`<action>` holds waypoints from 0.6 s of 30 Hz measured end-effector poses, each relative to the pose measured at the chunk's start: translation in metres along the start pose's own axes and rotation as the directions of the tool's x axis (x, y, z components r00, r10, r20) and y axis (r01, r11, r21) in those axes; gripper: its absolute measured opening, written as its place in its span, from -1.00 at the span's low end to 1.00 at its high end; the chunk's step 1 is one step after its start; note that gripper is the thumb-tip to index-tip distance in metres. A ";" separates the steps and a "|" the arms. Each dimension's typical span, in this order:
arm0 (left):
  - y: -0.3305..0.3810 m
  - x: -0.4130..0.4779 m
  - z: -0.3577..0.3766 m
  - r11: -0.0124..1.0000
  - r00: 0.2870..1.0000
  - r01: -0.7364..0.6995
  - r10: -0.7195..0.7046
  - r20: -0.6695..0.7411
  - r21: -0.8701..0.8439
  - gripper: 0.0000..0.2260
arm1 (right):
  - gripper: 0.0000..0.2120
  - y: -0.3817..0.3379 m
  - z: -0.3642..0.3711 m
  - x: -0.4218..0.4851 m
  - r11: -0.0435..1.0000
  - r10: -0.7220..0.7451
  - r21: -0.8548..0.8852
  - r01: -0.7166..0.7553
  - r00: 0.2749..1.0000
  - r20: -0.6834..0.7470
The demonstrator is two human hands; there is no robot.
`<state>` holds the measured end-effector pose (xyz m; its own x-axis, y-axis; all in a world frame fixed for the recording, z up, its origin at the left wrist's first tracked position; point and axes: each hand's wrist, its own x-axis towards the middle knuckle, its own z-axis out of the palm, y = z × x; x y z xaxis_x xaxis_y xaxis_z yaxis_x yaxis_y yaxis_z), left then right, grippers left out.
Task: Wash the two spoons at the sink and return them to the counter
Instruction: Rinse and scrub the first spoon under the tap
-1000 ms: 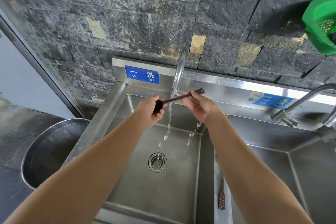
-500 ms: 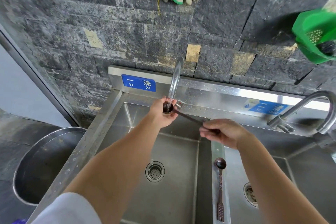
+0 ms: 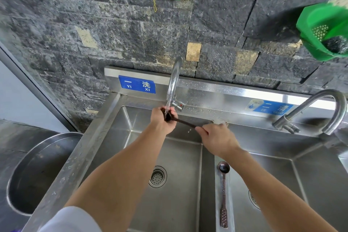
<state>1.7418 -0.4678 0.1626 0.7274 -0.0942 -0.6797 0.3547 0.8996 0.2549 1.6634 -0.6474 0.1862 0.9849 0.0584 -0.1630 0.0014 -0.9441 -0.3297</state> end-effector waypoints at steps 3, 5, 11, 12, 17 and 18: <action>0.000 -0.001 -0.002 0.998 0.999 0.033 -0.031 0.040 -0.046 -0.82 | -0.52 0.007 0.003 -0.001 0.595 0.027 0.670 -0.444 0.844 0.536; -0.002 -0.003 -0.003 0.994 0.995 0.062 -0.055 0.080 -0.090 -0.85 | -0.52 0.017 0.003 -0.004 0.311 -0.080 0.693 -0.650 0.709 0.701; -0.007 -0.004 -0.002 0.991 0.992 0.074 -0.063 0.105 -0.107 -0.71 | -0.53 0.018 0.019 -0.007 0.920 0.114 0.357 -0.162 0.982 0.153; -0.008 -0.003 -0.001 0.995 0.997 0.055 -0.049 0.066 -0.082 -0.71 | -0.56 0.017 0.020 -0.008 0.986 0.096 0.133 -0.097 0.995 0.015; -0.005 0.000 -0.001 0.999 1.000 0.017 -0.017 0.005 -0.041 -0.76 | -0.52 0.006 0.021 -0.008 0.844 0.126 0.474 -0.251 0.952 0.279; -0.003 0.000 -0.003 0.999 0.999 0.031 -0.030 0.018 -0.045 -0.76 | -0.52 0.007 0.017 -0.007 0.653 0.078 0.630 -0.419 0.865 0.495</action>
<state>1.7388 -0.4695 0.1600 0.7267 -0.1285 -0.6748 0.3498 0.9146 0.2026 1.6537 -0.6486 0.1693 0.7668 0.1374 -0.6270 -0.5213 -0.4366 -0.7332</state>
